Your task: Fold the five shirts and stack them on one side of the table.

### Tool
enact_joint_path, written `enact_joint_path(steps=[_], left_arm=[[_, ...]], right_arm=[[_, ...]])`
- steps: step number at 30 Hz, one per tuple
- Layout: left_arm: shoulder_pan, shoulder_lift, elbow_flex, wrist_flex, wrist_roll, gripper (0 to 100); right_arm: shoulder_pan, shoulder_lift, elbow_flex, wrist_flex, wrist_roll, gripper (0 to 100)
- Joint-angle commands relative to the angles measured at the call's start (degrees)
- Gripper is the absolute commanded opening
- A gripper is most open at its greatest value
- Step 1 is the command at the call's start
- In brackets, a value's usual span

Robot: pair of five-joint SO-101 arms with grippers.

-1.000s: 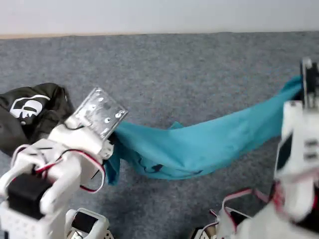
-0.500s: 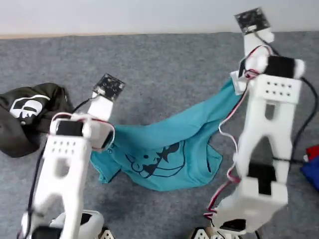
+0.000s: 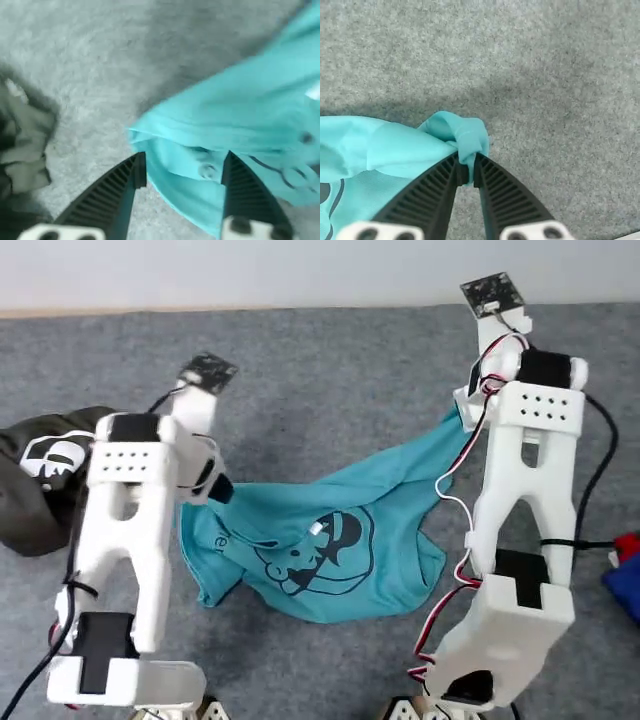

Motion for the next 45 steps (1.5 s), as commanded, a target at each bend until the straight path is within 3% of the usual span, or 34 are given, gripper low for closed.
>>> enact_joint_path(steps=[1, 7, 13, 23, 31, 45], left_arm=[[5.7, -4.7, -3.8, 6.4, -2.5, 25], [13.8, -5.5, -3.3, 10.7, -2.8, 25], [16.5, -5.5, 6.3, 1.0, -7.3, 25], [16.0, -3.0, 13.1, -10.3, -9.1, 25], [15.8, 8.4, 5.4, -8.4, -9.1, 25], [13.5, 15.6, 2.6, -9.8, -9.3, 24]], right_arm=[[0.1, -0.5, -0.3, -1.2, -0.5, 1.1], [0.1, -0.4, -0.3, -0.8, -0.5, 1.1], [0.2, -0.4, -0.3, -0.7, -0.5, 1.1], [0.2, -0.5, -0.3, -0.7, -0.5, 1.1], [0.1, -0.5, -0.3, -0.7, -0.6, 1.1], [0.1, -0.4, -0.3, -0.7, -0.6, 1.1]])
